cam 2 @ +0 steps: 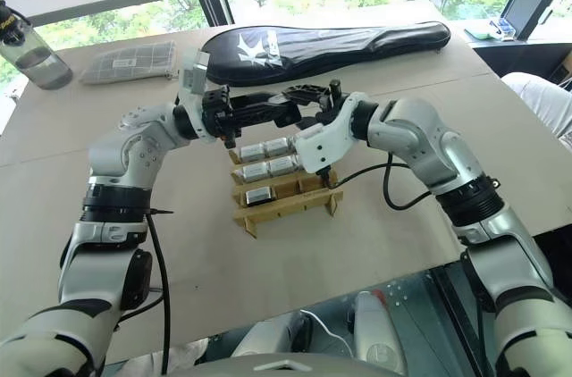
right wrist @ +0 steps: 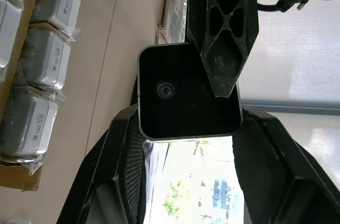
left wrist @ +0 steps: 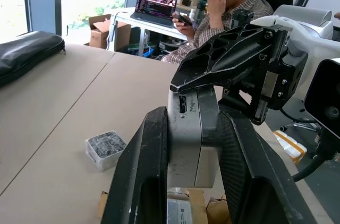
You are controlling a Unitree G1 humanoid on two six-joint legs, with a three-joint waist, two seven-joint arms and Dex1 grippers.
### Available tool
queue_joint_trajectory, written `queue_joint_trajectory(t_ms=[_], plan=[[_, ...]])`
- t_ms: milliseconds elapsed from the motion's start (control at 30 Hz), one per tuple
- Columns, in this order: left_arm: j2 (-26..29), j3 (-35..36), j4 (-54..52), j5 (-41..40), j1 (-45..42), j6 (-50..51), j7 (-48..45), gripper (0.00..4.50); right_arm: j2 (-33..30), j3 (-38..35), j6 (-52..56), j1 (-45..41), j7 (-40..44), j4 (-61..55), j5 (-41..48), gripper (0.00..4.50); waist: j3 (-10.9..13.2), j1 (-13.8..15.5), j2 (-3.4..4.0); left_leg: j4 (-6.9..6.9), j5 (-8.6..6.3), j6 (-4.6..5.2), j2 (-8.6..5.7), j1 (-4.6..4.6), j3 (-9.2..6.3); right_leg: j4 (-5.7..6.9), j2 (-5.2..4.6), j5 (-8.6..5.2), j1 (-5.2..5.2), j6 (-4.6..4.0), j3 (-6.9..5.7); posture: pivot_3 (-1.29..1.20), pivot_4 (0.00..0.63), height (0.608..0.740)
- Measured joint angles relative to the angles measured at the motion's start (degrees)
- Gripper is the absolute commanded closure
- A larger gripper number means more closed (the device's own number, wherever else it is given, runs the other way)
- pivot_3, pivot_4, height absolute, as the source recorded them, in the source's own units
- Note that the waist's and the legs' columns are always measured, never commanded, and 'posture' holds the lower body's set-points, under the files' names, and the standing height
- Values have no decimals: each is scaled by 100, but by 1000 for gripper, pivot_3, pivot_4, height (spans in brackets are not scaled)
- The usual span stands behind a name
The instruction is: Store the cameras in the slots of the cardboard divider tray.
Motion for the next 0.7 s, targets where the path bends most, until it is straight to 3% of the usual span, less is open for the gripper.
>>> queue_joint_trajectory(t_ms=[67,100,233,333,533,700], plan=[[3,1,0,-16,0,11,-14,3768,-28,-1,47,70,47,-69,57,148,0,5,0,0,0,0,0,0,-1,-1,0,0,1,0,1,0,150,740],[2,1,0,-17,0,11,-16,3768,-26,-4,100,132,105,-122,137,1,0,5,0,1,0,0,0,0,-1,-1,0,0,1,0,1,0,150,740],[-5,-18,-7,-11,23,-8,-16,3768,-12,-171,736,602,428,-584,723,1,0,9,0,3,0,0,0,0,-3,-1,-3,0,1,0,3,0,150,740],[27,-11,-90,37,179,-158,-12,3768,-192,-699,1749,1212,816,-1266,1530,1,0,23,0,1,0,0,-1,-3,-10,-4,-3,0,3,0,0,0,150,740],[246,-83,-801,397,1049,-730,6,3768,-593,-2566,5274,2948,1507,-2774,4229,1,0,78,0,-9,0,1,0,-11,-18,-8,-6,0,6,0,-4,0,150,740],[455,-133,-1547,636,1773,-1133,62,3768,-620,-4080,6056,4723,2033,-3091,6014,1,-1,184,1,-18,-1,2,1,-5,-14,-7,-6,0,11,0,0,0,150,740]])
